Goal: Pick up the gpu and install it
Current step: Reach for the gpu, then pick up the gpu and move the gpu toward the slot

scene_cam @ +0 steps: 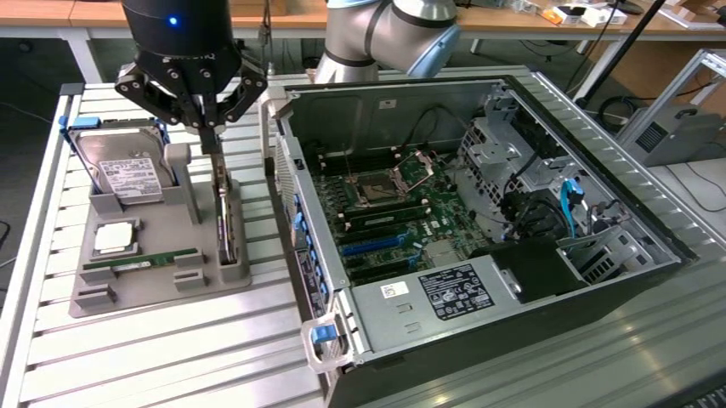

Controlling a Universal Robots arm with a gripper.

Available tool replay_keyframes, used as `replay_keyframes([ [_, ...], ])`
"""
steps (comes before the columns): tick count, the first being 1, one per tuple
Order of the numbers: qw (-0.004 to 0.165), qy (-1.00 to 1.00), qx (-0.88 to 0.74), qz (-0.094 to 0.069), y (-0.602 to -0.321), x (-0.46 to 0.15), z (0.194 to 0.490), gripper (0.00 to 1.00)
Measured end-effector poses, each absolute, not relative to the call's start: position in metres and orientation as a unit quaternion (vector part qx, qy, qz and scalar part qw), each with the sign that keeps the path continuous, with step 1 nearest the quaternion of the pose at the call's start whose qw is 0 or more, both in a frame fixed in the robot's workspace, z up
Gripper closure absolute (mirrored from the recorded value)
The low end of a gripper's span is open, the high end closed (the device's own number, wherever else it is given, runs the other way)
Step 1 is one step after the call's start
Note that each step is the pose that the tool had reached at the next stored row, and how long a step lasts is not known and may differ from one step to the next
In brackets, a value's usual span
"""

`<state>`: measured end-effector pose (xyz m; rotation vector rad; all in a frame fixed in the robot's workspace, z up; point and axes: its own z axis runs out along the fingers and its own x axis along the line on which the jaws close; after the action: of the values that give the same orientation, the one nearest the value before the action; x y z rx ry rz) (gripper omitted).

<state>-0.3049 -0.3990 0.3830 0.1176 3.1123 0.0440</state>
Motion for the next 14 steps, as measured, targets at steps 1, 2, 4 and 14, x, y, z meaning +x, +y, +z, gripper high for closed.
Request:
replay_keyframes([
  [1, 0.013, 0.999, 0.038, 0.014, -0.3989, -0.3049, 0.383, 0.89],
  [2, 0.013, 0.999, 0.038, 0.014, -0.3989, -0.3049, 0.383, 0.89],
  [4, 0.013, 0.999, 0.038, 0.014, -0.3989, -0.3049, 0.383, 0.89],
  [14, 0.013, 0.999, 0.038, 0.014, -0.3989, -0.3049, 0.383, 0.89],
])
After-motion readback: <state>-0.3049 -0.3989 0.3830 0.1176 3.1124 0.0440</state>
